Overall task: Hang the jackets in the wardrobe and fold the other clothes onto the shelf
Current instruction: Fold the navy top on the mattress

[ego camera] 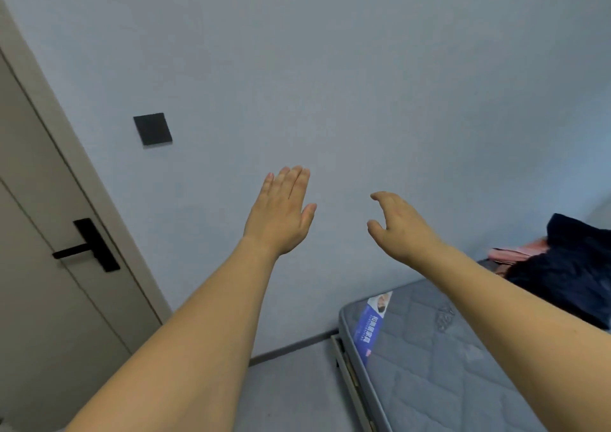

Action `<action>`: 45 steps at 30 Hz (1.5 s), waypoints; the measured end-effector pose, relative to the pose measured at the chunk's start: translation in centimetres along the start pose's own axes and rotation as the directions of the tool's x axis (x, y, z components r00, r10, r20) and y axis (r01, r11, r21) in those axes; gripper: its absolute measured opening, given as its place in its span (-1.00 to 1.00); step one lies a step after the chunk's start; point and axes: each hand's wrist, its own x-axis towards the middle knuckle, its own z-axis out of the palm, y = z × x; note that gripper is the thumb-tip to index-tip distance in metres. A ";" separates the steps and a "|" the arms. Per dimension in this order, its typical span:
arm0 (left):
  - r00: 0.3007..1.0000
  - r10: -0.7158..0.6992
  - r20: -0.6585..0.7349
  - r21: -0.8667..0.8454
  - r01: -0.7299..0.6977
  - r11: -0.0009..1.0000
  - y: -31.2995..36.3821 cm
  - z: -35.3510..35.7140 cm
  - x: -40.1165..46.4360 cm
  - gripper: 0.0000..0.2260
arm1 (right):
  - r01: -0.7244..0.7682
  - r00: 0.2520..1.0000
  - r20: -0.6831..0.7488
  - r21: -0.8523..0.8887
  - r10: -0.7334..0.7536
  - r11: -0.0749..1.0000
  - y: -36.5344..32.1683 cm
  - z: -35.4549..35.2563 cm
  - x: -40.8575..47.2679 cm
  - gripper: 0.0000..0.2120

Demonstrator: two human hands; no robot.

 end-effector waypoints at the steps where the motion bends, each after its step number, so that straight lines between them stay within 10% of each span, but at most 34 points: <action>1: 1.000 0.025 0.007 -0.036 -0.025 0.999 0.7 1.9 1.9 -0.44 | -0.036 0.999 -0.004 -0.012 0.036 0.999 1.7 -0.1 0.7 -0.47; 21: 0.780 0.606 0.153 -0.353 -0.530 0.771 30.9 30.1 24.9 -0.46 | -0.758 0.634 -0.115 0.106 0.765 0.644 42.0 -1.6 -3.6 -0.46; 30: 0.638 0.733 0.238 -0.506 -0.563 0.654 45.7 54.5 30.2 -0.47 | -0.874 0.455 -0.107 0.137 0.884 0.466 63.6 10.4 0.0 -0.47; 39: 0.429 0.870 0.242 -0.567 -0.665 0.485 63.9 76.4 30.0 -0.42 | -0.886 0.463 -0.224 -0.099 0.858 0.452 89.8 17.0 -5.1 -0.44; 45: 0.541 0.766 0.347 -0.680 -0.417 0.603 74.7 86.6 31.6 -0.43 | -0.895 0.439 -0.251 -0.039 0.863 0.445 101.9 24.7 -5.7 -0.38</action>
